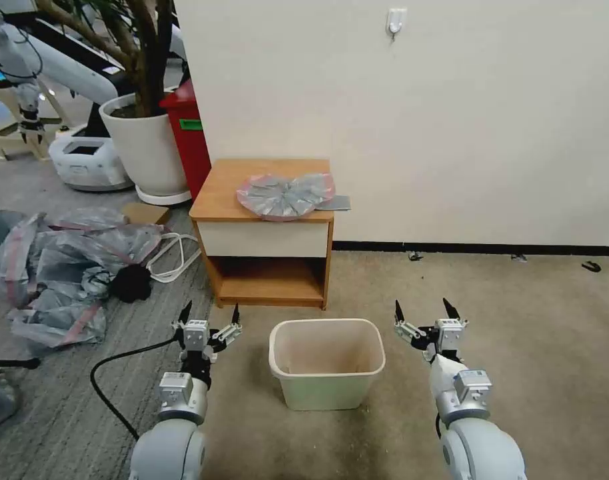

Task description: Pick up the garbage bag from the table and place it over the trash can.

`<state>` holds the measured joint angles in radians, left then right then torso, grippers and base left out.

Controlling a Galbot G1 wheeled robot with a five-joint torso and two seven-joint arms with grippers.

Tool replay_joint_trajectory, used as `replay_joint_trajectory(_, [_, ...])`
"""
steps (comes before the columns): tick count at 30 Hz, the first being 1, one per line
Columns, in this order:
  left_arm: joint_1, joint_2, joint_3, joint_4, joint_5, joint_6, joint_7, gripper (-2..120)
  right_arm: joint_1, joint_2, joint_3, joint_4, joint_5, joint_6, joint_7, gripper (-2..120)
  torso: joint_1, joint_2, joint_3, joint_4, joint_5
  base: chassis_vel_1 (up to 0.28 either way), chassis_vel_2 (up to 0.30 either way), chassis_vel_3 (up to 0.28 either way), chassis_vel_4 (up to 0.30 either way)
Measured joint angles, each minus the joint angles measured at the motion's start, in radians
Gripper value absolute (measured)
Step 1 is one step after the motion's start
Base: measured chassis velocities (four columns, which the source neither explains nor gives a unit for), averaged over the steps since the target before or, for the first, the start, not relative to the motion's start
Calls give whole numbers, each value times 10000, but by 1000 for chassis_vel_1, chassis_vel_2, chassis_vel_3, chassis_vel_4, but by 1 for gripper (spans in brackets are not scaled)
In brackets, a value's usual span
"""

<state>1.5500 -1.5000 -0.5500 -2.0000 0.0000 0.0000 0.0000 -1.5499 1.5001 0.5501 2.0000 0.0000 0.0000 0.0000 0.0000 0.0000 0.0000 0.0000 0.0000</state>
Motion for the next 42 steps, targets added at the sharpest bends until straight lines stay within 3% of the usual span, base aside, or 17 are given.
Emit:
replay_joint_trajectory(11, [33,8,-10,-56,-3,11,-4,100,0,0,0,0,0,0,0,100,0,-1,0,0,-1,0,0,0,0])
replay_joint_trajectory(15, [778,240,-307,-1159,-469,293,-200,100,-199,5,58,391,97,-153,51,100,0,-1,0,3,3,0,0,0,0])
replay_joint_trajectory(21, [1434,475,-546,-2041,-878,384,-372,100,-582,11,162,1160,288,-419,183,100,0,0,-1,-1,-1,0,0,0,0])
replay_joint_trajectory(24, [2202,818,-893,-3050,-1493,447,-639,100,-1082,30,295,2153,583,-810,390,100,0,0,-2,0,-3,0,0,0,0])
replay_joint_trajectory(26, [2489,1090,-1026,-3297,-1840,297,-727,100,-1253,35,346,2502,693,-944,464,100,0,1,-2,4,3,0,0,0,0])
replay_joint_trajectory(30, [2651,1507,-1109,-3268,-2235,59,-775,100,-1788,26,482,3534,1086,-1237,723,100,1,1,-2,-2,-3,0,0,0,0])
replay_joint_trajectory(33, [2643,1557,-1113,-3119,-2254,-51,-681,100,-1866,-141,477,3640,1478,-886,915,100,0,0,-2,-2,-5,0,0,0,0])
replay_joint_trajectory(42, [2382,1615,-1113,-2461,-2282,-551,-546,100,-824,-455,-55,2494,2481,-339,1170,100,0,0,-1,-1,0,0,0,0,0])
